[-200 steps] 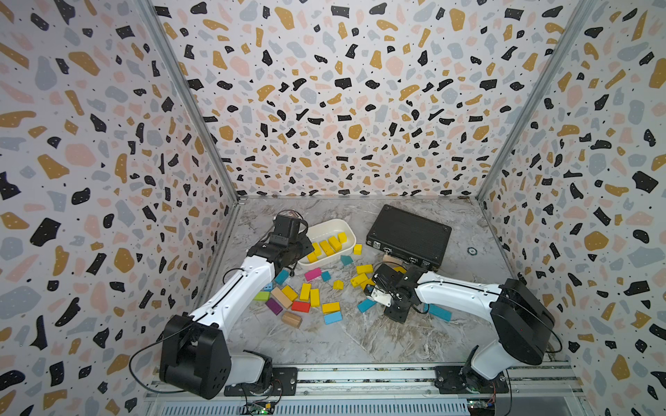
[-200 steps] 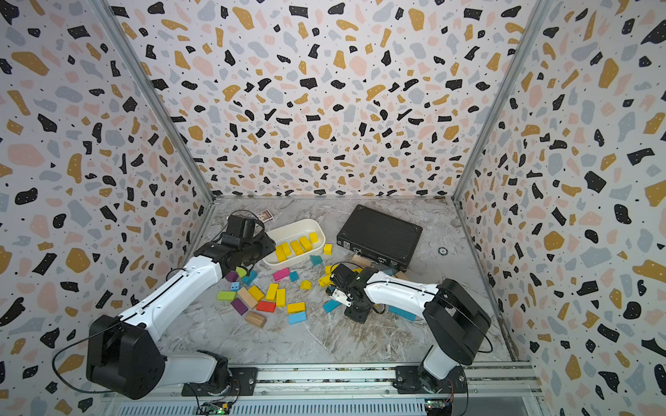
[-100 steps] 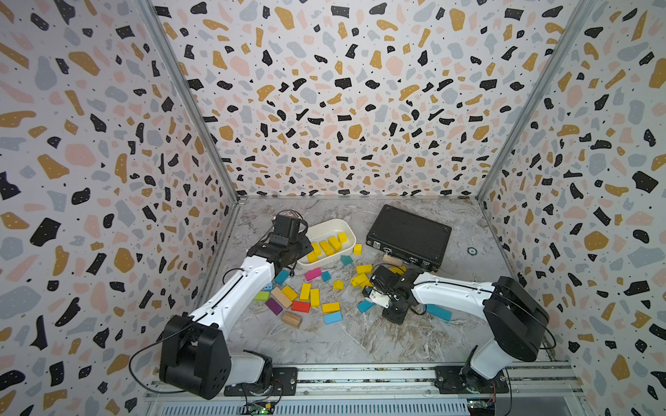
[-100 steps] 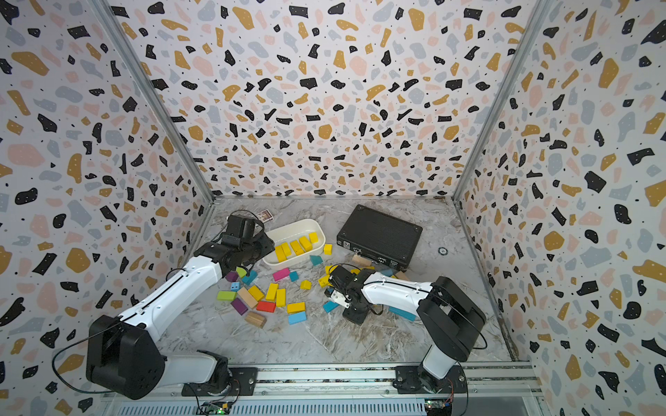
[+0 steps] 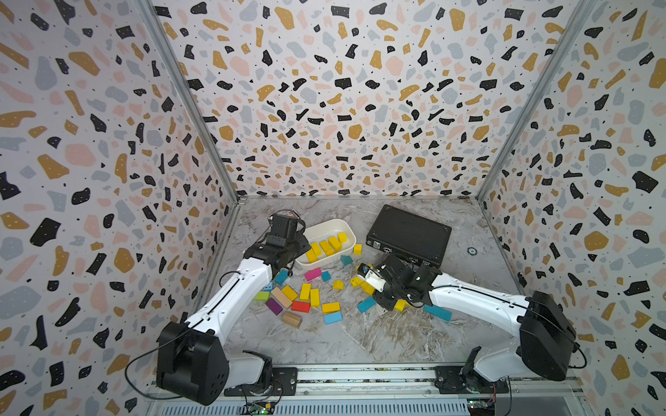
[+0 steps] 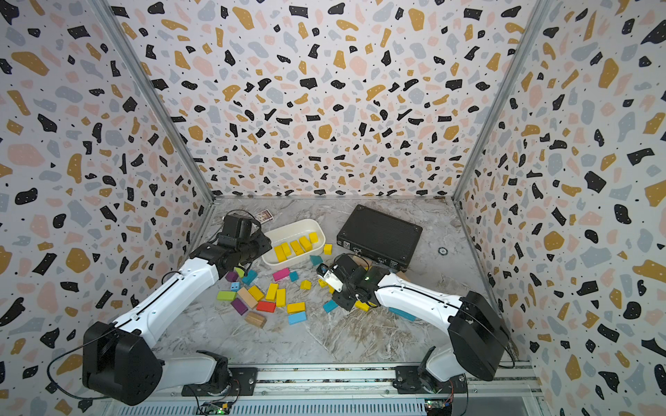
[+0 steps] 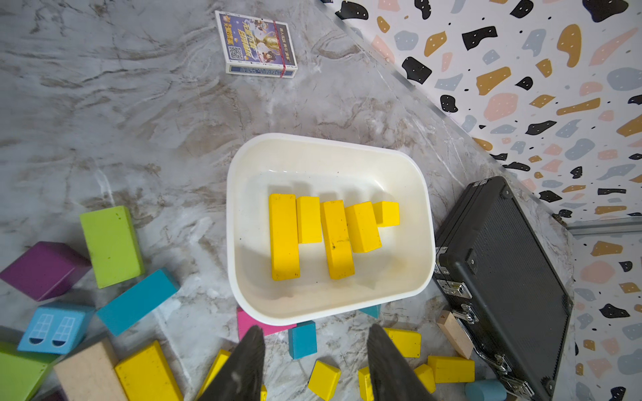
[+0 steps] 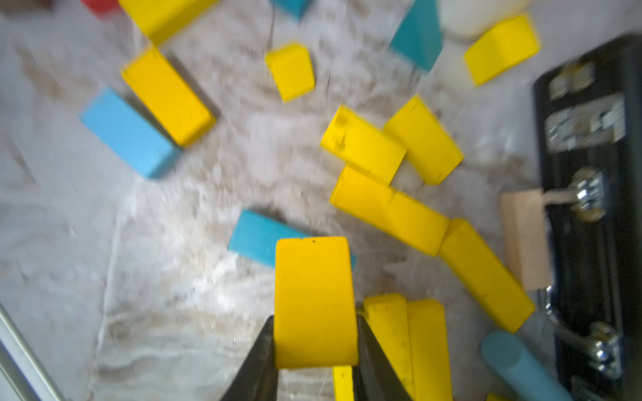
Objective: Pick out the yellow building blocks
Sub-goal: Pick up the building block from the center of the board, then place the building block in the storage box.
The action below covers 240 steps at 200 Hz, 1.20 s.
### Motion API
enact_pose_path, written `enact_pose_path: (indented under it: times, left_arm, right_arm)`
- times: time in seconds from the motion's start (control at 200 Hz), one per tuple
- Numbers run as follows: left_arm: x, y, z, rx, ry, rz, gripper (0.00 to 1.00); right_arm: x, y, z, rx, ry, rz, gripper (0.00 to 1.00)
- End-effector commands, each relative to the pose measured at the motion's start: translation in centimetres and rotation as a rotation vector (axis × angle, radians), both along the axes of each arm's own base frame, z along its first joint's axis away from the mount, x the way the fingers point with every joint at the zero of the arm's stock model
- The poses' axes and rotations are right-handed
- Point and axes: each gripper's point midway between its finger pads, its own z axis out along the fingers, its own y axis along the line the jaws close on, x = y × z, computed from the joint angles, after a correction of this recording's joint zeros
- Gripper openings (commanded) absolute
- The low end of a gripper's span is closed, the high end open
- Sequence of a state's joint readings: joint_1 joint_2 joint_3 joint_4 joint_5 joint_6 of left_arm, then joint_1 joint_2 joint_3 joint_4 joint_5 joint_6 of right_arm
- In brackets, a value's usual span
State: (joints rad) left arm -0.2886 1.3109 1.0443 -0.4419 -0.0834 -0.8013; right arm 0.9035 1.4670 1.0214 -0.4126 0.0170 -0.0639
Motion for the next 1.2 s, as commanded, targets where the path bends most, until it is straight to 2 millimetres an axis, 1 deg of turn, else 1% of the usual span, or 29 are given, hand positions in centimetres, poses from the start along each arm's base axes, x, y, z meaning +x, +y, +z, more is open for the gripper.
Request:
enact_pose_path:
  times: [0.0, 0.16, 0.175, 0.255, 0.42, 0.536, 0.596, 0.701, 0.801, 0.971, 1.061, 1.131, 1.196]
  left_arm:
    - [-0.6, 1.2, 0.2, 0.017, -0.003, 0.042, 0.49]
    - [-1.5, 2.7, -0.6, 0.021, 0.027, 0.106, 0.50]
    - [-1.6, 2.8, -0.6, 0.021, 0.029, 0.110, 0.50]
    - [-2.0, 3.5, -0.8, 0.020, 0.040, 0.140, 0.50]
    - [-3.5, 5.2, -1.3, 0.031, 0.072, 0.224, 0.50]
    - [-5.0, 6.5, -2.1, 0.043, 0.119, 0.285, 0.50]
    - [-5.8, 6.9, -2.6, 0.054, 0.147, 0.309, 0.50]
    - [-7.0, 7.4, -3.6, 0.076, 0.212, 0.327, 0.50]
    - [-7.7, 7.5, -4.5, 0.088, 0.276, 0.340, 0.51]
    - [-8.1, 7.0, -6.1, 0.070, 0.363, 0.341, 0.51]
    - [-8.2, 6.5, -6.9, 0.045, 0.395, 0.327, 0.51]
    - [-8.1, 6.3, -7.2, 0.039, 0.397, 0.324, 0.51]
    - [-8.0, 6.3, -7.2, 0.039, 0.392, 0.324, 0.51]
  right_arm:
    - [3.4, 3.7, 3.1, 0.145, -0.064, -0.089, 0.15]
    - [6.9, 6.7, 3.8, 0.142, -0.076, -0.156, 0.14]
    - [7.1, 7.0, 3.6, 0.136, -0.074, -0.159, 0.15]
    - [8.7, 8.8, 4.2, 0.147, -0.079, -0.173, 0.14]
    - [12.3, 11.8, 3.8, 0.157, -0.088, -0.201, 0.14]
    - [14.5, 13.1, 3.4, 0.166, -0.086, -0.213, 0.14]
    - [15.4, 13.6, 2.8, 0.163, -0.080, -0.219, 0.14]
    - [16.6, 14.7, 1.7, 0.154, -0.073, -0.215, 0.15]
    - [17.7, 15.4, 0.8, 0.152, -0.082, -0.221, 0.16]
    - [18.9, 16.4, -0.6, 0.170, -0.073, -0.243, 0.19]
    - [18.8, 17.0, -1.1, 0.184, -0.049, -0.236, 0.23]
    - [18.6, 17.3, -1.3, 0.194, -0.040, -0.226, 0.31]
    - [18.6, 17.3, -1.0, 0.201, -0.042, -0.227, 0.36]
